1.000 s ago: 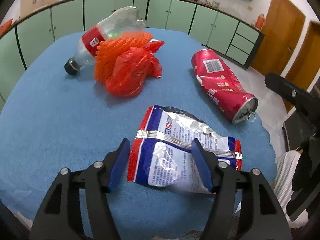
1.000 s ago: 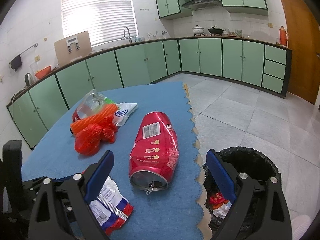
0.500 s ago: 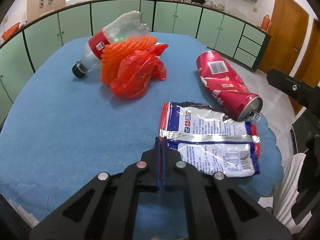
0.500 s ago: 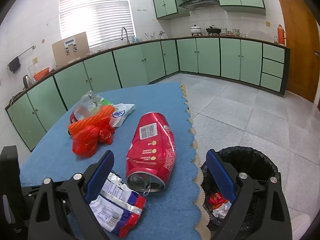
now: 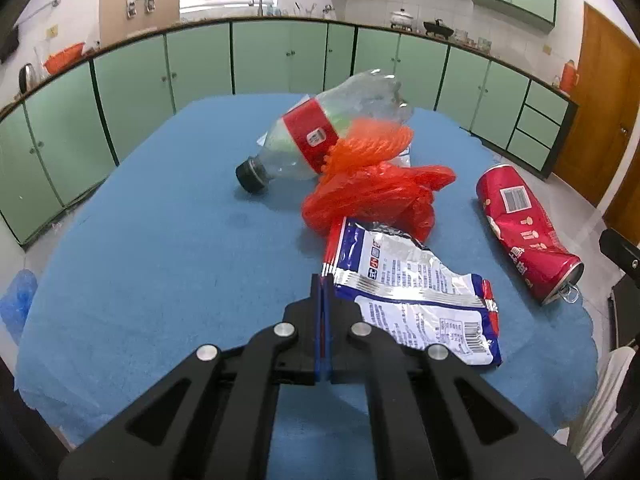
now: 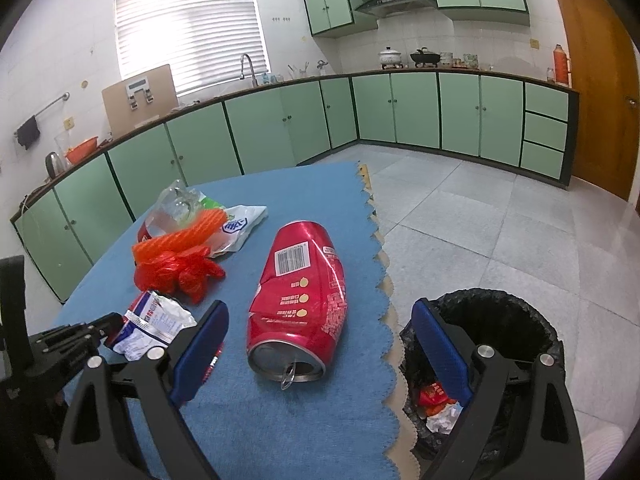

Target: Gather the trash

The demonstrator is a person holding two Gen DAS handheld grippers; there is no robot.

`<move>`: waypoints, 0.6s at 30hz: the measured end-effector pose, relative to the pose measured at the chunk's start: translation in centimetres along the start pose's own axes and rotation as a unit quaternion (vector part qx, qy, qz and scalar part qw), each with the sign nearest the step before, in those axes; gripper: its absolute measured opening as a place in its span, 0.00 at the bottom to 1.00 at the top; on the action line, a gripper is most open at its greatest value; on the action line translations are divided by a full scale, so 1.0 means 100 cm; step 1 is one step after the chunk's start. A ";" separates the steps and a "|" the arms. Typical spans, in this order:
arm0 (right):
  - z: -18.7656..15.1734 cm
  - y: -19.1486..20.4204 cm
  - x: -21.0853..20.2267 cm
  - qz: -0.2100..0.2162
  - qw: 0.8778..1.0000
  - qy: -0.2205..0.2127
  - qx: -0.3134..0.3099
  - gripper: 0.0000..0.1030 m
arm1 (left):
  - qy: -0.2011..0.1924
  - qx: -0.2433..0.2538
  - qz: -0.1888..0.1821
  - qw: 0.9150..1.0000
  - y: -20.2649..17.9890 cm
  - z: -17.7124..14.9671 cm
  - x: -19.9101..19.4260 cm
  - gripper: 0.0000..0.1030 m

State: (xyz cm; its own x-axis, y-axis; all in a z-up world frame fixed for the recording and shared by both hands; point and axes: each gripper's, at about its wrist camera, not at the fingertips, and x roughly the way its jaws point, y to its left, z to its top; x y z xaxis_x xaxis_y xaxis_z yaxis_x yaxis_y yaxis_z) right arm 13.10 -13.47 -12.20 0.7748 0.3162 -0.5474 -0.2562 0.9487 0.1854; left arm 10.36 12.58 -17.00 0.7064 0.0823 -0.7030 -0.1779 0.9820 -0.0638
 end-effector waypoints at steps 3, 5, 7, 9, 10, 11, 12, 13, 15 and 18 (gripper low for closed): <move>-0.001 0.002 0.000 0.001 1.000 0.003 -0.005 0.88 | 0.019 -0.018 -0.018 0.999 0.007 -0.001 0.008 0.05; -0.002 0.001 0.000 0.000 1.000 0.003 -0.007 0.88 | 0.025 -0.023 -0.028 0.999 0.007 -0.002 0.011 0.09; -0.002 0.000 0.001 -0.002 1.000 0.005 -0.004 0.88 | 0.027 -0.025 -0.038 0.999 0.006 -0.002 0.012 0.22; -0.002 -0.001 0.001 -0.003 1.000 0.005 -0.003 0.88 | 0.022 -0.028 -0.045 0.998 0.006 -0.004 0.009 0.40; -0.002 -0.001 0.001 -0.004 1.000 0.005 -0.003 0.88 | 0.019 -0.028 -0.048 0.998 0.006 -0.004 0.009 0.42; -0.002 -0.001 0.002 -0.005 1.000 0.005 -0.005 0.88 | 0.017 -0.027 -0.049 0.998 0.005 -0.003 0.008 0.44; -0.001 0.000 0.002 -0.005 1.000 0.006 -0.006 0.88 | 0.017 -0.026 -0.050 0.998 0.004 -0.003 0.010 0.46; -0.002 0.000 0.003 -0.004 1.000 0.007 -0.006 0.88 | 0.020 -0.025 -0.056 0.998 0.004 -0.001 0.013 0.51; -0.002 0.001 0.004 -0.003 1.000 0.008 -0.006 0.88 | 0.024 -0.024 -0.057 0.998 0.002 0.002 0.019 0.54; -0.002 0.003 0.004 -0.003 1.000 0.008 -0.010 0.88 | 0.032 -0.022 -0.061 0.997 0.004 0.009 0.035 0.58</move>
State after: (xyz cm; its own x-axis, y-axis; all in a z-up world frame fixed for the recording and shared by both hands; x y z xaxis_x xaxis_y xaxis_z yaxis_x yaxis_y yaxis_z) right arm 13.18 -13.09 -12.54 0.7667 0.3103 -0.5620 -0.2631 0.9504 0.1659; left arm 13.34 13.45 -18.83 0.6803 -0.0490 -0.7313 -0.1243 0.9756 -0.1810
